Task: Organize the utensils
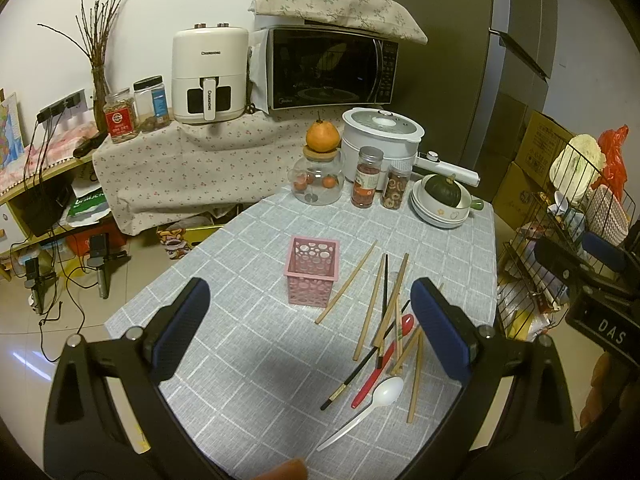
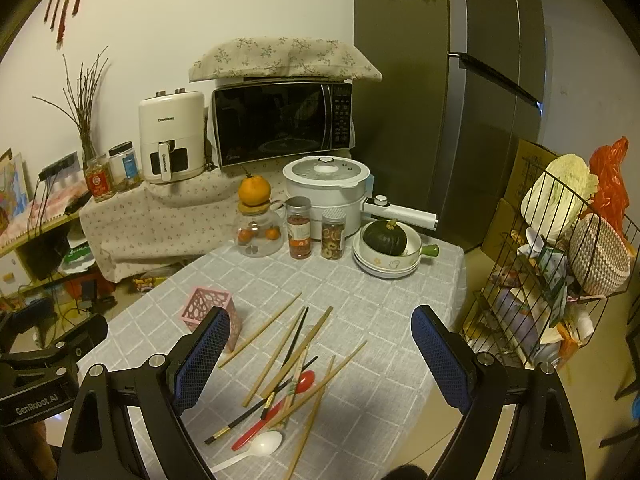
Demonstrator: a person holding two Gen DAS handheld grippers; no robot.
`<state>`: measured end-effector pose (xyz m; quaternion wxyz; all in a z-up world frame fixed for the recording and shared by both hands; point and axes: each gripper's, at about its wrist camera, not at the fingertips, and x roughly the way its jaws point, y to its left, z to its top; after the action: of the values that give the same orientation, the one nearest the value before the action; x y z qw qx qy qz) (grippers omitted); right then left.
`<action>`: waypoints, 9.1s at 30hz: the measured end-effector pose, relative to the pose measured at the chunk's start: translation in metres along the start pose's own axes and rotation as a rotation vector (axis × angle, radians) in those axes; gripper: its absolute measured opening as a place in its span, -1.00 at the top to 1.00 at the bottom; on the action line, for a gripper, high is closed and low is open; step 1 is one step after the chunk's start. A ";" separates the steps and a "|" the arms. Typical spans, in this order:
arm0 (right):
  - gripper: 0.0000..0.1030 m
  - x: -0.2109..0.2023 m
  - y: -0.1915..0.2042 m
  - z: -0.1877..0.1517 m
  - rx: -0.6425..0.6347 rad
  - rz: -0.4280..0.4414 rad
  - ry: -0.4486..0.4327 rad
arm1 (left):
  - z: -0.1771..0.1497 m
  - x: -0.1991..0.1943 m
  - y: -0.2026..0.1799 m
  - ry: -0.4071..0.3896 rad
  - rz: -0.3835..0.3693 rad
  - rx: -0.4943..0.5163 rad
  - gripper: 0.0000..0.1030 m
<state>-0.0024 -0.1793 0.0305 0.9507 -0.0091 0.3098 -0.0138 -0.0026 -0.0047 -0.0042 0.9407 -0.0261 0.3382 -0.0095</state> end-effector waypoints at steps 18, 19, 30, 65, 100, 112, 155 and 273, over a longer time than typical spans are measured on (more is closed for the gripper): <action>-0.81 -0.003 0.003 0.001 0.004 0.008 0.002 | 0.000 -0.001 0.001 0.001 0.002 -0.002 -0.95; -0.81 -0.003 0.003 0.001 0.004 0.007 0.002 | 0.000 -0.001 0.001 0.000 0.003 -0.001 -0.95; -0.81 -0.001 0.006 -0.001 0.014 0.015 0.018 | 0.001 -0.001 0.002 0.001 0.003 0.000 -0.95; -1.00 0.155 -0.094 -0.024 0.135 -0.010 0.533 | 0.010 0.132 -0.060 0.405 -0.195 0.163 -0.94; -1.00 0.253 -0.156 -0.089 0.288 -0.050 0.803 | -0.001 0.350 -0.170 0.629 -0.328 0.255 0.82; -0.97 0.273 -0.144 -0.090 0.408 0.016 0.824 | 0.028 0.236 -0.116 0.449 -0.398 0.240 0.82; 0.89 0.197 -0.030 -0.006 0.238 0.176 0.386 | 0.032 0.074 0.026 0.081 -0.369 0.120 0.90; -0.40 0.207 -0.047 -0.028 0.280 0.151 0.568 | -0.014 0.149 0.017 0.326 -0.148 -0.011 -0.70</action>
<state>0.1471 -0.2336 -0.1127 0.8166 0.1487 0.5575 0.0122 0.1037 0.0064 -0.1106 0.8698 -0.0542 0.4836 -0.0808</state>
